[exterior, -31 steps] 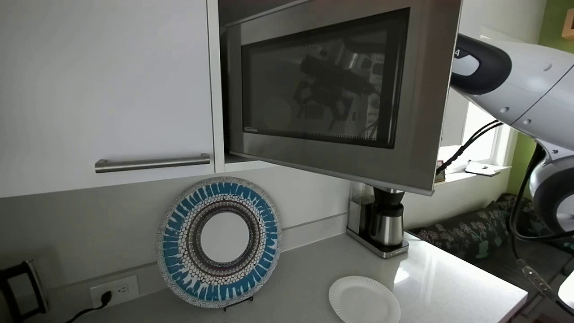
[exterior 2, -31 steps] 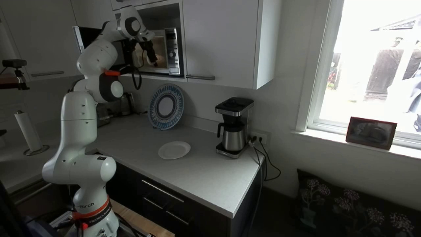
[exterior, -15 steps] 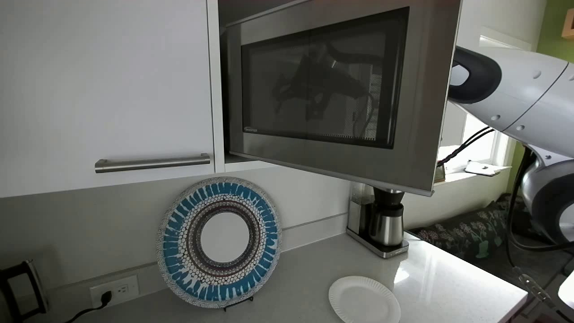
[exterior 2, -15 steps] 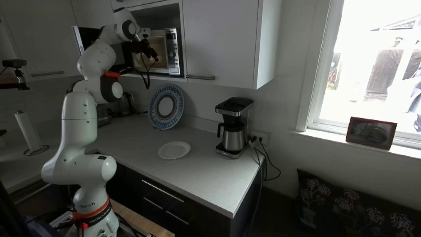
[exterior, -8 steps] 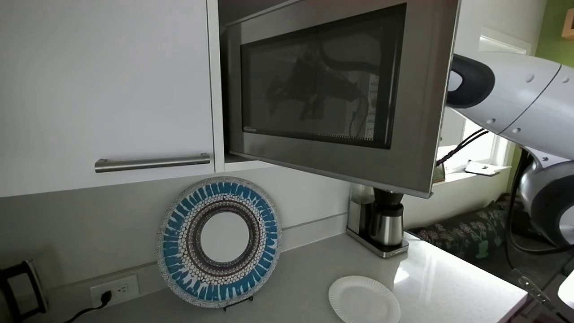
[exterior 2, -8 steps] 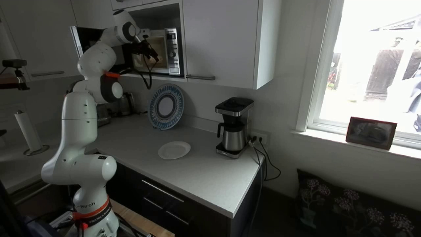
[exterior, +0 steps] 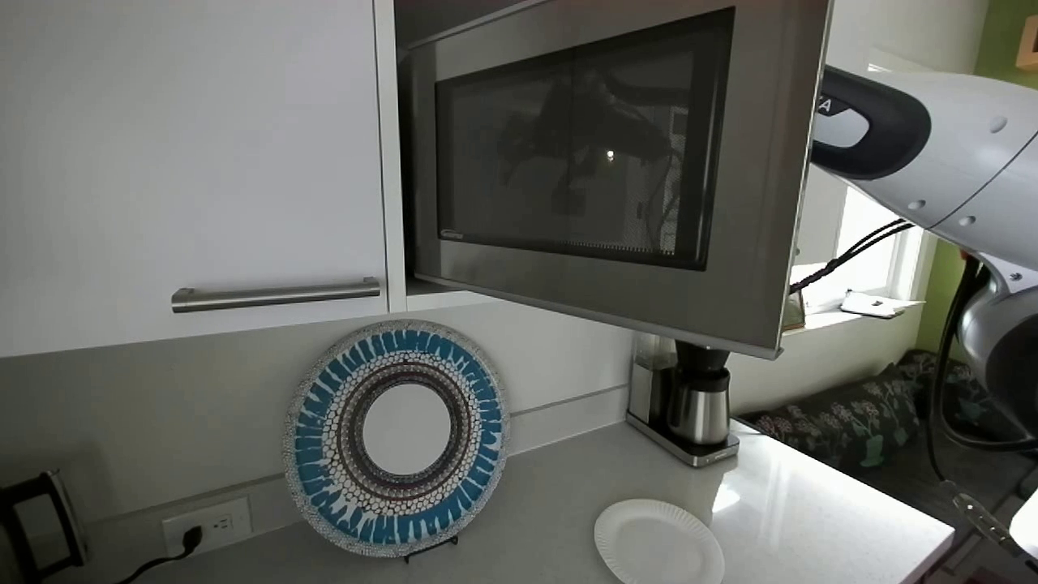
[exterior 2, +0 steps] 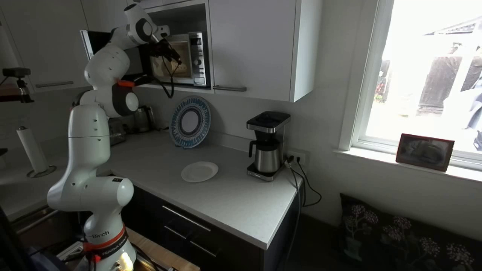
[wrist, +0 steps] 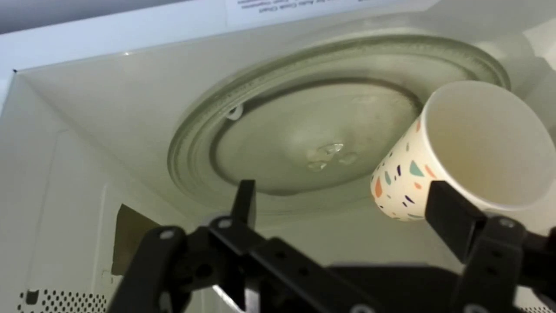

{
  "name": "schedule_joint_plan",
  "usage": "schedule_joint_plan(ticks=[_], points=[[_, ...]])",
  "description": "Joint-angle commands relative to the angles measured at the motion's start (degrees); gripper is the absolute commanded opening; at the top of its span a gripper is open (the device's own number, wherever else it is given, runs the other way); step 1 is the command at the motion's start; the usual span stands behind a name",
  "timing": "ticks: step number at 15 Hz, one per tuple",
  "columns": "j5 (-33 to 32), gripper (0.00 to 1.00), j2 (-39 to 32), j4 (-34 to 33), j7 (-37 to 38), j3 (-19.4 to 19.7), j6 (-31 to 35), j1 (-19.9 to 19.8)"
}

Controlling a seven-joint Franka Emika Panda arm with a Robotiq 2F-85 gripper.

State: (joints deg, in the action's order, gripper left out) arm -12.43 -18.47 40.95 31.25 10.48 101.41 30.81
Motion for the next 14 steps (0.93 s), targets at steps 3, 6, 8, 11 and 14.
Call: schedule_joint_plan(ticks=[3,6,8,11,14], points=[[2.3,1.00,0.6,4.3,0.6,-0.8,1.1,-0.4],[4.9,1.00,0.8,6.3,-0.5,-1.5,3.0,-1.0],[7.2,1.00,1.4,7.5,-1.2,-1.9,4.9,-1.4],[8.5,1.00,2.0,8.8,-2.2,-1.9,7.0,-1.4],[6.8,1.00,2.1,10.1,-2.7,-1.1,7.7,-0.9]])
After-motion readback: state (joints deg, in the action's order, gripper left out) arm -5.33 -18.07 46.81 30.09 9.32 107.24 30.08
